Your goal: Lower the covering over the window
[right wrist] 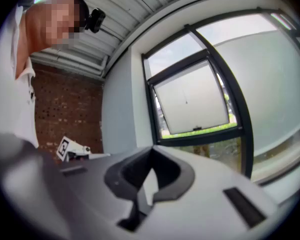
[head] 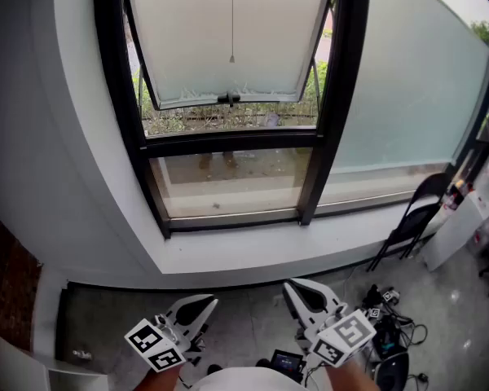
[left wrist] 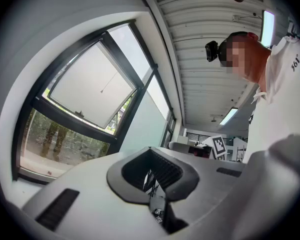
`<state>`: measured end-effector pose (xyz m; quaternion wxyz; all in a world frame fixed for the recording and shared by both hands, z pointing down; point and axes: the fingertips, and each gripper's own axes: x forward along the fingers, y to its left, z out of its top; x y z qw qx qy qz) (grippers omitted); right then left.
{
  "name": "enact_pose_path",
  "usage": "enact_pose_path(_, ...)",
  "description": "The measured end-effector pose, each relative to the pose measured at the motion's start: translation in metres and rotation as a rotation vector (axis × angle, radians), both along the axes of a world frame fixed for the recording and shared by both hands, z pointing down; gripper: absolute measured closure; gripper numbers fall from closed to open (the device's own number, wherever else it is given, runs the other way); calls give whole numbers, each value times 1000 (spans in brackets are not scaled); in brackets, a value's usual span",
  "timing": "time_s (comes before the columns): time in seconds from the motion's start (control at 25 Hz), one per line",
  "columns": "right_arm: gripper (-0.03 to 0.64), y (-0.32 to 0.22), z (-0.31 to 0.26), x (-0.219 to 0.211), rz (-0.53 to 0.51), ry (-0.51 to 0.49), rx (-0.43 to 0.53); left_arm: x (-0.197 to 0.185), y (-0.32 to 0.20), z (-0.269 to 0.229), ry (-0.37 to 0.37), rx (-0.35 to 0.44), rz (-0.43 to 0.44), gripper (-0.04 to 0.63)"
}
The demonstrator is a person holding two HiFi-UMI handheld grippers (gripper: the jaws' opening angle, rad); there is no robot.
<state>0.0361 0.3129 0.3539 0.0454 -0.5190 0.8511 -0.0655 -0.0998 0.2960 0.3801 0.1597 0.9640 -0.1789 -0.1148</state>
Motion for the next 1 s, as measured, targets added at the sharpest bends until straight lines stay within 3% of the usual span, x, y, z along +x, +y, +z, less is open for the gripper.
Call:
enact_pose_path(0.6,595,-5,4,3,-1,-20,-3,7,-2,4,-7,-5,3,577)
enact_pose_path(1.0,592,-14,4,23,21,21,4,26,-6,-1,-11,8,-5,577)
